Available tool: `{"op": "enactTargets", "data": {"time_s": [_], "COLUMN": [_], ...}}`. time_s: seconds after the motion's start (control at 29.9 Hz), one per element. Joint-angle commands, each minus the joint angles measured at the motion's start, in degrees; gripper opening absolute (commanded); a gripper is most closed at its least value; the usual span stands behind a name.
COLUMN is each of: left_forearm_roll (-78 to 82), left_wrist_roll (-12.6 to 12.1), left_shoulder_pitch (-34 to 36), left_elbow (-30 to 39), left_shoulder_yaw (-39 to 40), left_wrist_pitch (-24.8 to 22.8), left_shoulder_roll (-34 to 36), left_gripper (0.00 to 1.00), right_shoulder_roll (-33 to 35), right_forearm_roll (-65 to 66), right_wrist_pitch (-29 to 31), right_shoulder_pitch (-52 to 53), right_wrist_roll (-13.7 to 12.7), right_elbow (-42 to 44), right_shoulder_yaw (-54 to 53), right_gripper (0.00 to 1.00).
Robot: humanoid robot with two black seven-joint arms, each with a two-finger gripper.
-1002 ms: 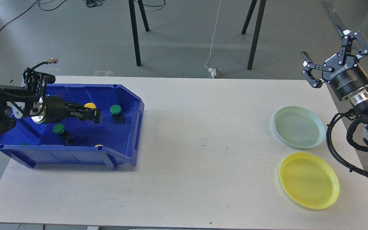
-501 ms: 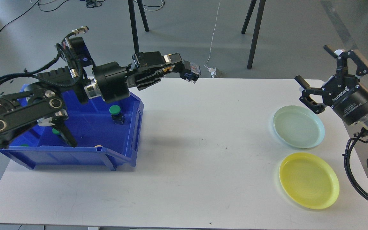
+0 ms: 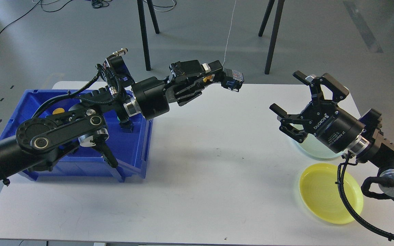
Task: Pass button and place on color plate
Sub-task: 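Lift the button and extend the left gripper toward the right gripper, then close the right gripper on the button and release the left gripper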
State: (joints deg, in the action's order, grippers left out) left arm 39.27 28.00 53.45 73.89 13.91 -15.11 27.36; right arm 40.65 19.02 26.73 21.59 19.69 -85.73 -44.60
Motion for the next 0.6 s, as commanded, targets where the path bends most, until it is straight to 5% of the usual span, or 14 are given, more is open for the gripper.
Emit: {"op": "enactTargets", "data": {"time_s": [0.0, 0.37, 0.57], "left_forearm_roll": [-0.07, 0.02, 0.02], "left_wrist_roll": [0.0, 0.0, 0.0], "left_shoulder_pitch": [-0.01, -0.1, -0.01], "left_elbow": [-0.06, 0.02, 0.11], "left_shoulder_yaw": [-0.02, -0.02, -0.02], "left_wrist_pitch": [0.08, -0.01, -0.01], "left_shoulder_roll": [-0.2, -0.12, -0.12], "left_gripper": [0.12, 0.12, 0.12], "right_shoulder_roll": [-0.74, -6.54, -9.01], "right_forearm_roll": [-0.04, -4.17, -4.17], "right_wrist_pitch": [-0.01, 0.61, 0.78], "right_shoulder_pitch": [5.73, 9.61, 10.84], "right_wrist_roll": [0.09, 0.88, 0.88], "right_elbow": [0.3, 3.03, 5.23], "right_shoulder_yaw": [4.87, 6.19, 7.77], "right_gripper": [0.98, 0.97, 0.88]}}
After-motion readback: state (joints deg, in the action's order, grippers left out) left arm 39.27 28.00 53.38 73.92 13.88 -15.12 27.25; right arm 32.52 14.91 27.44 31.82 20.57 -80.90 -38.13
